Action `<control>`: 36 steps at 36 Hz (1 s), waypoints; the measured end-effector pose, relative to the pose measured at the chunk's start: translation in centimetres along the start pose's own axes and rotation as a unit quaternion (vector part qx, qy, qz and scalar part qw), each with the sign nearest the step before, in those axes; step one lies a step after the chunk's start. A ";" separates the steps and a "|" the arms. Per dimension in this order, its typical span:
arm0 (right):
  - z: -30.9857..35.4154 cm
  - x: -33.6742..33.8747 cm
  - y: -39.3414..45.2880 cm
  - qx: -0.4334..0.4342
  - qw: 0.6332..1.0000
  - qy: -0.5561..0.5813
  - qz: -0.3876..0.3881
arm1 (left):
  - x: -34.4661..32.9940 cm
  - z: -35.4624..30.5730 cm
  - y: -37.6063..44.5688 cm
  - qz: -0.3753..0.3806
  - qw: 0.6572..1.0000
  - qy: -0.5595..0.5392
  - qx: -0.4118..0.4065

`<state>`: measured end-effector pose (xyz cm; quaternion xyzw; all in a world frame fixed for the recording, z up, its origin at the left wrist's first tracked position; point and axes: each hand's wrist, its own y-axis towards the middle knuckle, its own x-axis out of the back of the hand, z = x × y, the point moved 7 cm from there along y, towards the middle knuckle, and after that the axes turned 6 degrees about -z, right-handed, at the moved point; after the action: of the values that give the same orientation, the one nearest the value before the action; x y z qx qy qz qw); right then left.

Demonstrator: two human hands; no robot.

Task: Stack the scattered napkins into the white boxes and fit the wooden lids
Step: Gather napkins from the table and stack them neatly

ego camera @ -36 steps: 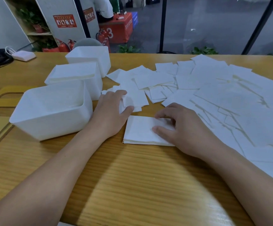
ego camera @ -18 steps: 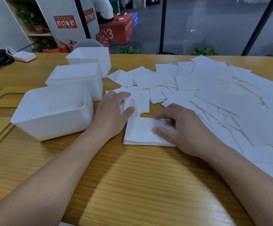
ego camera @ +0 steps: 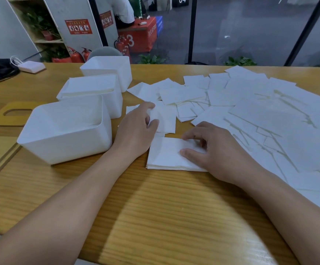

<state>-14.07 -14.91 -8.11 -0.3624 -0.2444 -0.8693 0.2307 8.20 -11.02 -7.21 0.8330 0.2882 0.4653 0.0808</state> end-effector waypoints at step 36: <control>-0.9 3.0 0.4 -0.087 0.971 0.207 -0.084 | 0.7 -1.4 -1.6 0.164 0.943 -0.284 0.054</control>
<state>-16.20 -16.44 -6.33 -0.1717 -0.1445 -0.9596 0.1698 6.72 -9.53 -6.56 0.9694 0.1376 0.1997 0.0372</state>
